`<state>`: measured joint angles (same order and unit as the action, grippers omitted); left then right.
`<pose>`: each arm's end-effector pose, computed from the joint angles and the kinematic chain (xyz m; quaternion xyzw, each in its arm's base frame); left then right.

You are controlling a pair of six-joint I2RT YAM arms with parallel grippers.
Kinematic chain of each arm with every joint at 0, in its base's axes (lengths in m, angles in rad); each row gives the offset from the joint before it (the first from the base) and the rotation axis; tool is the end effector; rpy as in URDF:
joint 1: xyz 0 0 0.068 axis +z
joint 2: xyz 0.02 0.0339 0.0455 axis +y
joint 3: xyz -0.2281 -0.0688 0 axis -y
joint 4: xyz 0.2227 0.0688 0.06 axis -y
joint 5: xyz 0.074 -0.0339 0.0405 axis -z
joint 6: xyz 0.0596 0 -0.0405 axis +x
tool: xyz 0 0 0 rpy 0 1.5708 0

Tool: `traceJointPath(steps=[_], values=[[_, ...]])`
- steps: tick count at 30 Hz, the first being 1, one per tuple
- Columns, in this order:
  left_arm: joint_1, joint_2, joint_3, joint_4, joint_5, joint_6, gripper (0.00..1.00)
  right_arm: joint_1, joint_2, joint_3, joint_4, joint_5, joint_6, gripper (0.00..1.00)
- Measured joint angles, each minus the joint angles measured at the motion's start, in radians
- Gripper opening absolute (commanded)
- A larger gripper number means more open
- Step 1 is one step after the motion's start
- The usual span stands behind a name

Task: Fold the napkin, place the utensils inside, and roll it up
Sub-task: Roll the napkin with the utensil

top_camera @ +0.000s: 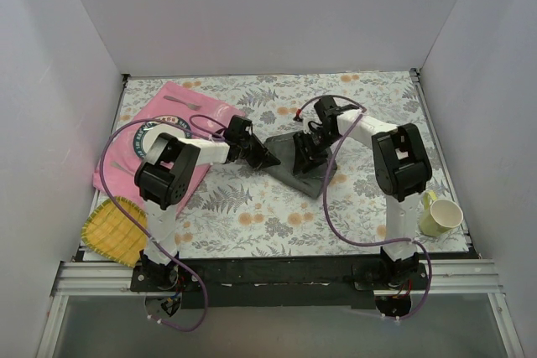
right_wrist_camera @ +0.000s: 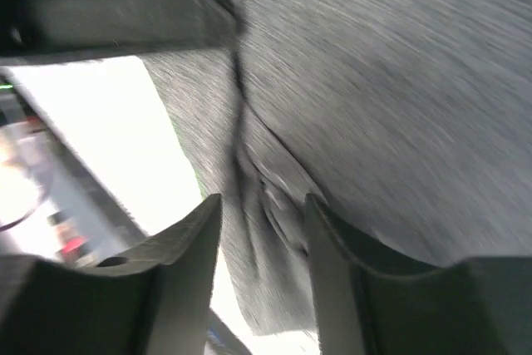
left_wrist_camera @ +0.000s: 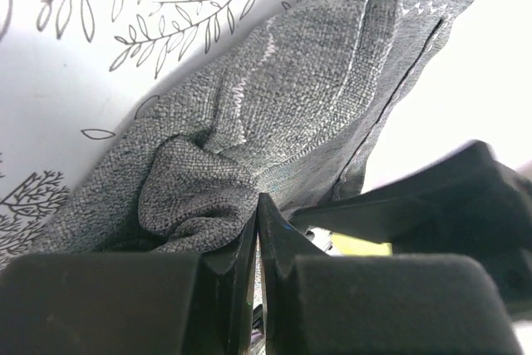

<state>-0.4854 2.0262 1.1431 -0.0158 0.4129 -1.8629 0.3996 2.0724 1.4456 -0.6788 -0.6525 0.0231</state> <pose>0.3321 -0.2022 0.0837 0.5351 -0.7564 0.3724 0.0538 0.3333 0.1800 0.1144 -0.2173 0.9144 0.3369 0.0558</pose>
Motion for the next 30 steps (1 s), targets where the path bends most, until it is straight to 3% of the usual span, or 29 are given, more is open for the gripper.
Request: traceJointPath(steps=[4, 9, 13, 19, 26, 30], values=[[0.003, 0.011, 0.018, -0.023, 0.011, 0.002, 0.01, 0.043, -0.116, -0.021, 0.003, 0.198, -0.053, 0.61], [0.009, 0.027, 0.048, -0.064, 0.033, 0.008, 0.01, 0.202, -0.271, -0.090, 0.063, 0.421, -0.114, 0.64], [0.018, 0.039, 0.063, -0.085, 0.060, 0.007, 0.01, 0.320, -0.269, -0.101, 0.112, 0.548, -0.152, 0.65], [0.028, 0.056, 0.089, -0.119, 0.092, 0.010, 0.01, 0.384, -0.204, -0.115, 0.174, 0.703, -0.206, 0.64], [0.039, 0.068, 0.113, -0.158, 0.120, 0.025, 0.01, 0.409, -0.183, -0.165, 0.217, 0.762, -0.239, 0.56], [0.043, 0.080, 0.140, -0.194, 0.130, 0.038, 0.01, 0.410, -0.182, -0.186, 0.235, 0.752, -0.228, 0.36]])
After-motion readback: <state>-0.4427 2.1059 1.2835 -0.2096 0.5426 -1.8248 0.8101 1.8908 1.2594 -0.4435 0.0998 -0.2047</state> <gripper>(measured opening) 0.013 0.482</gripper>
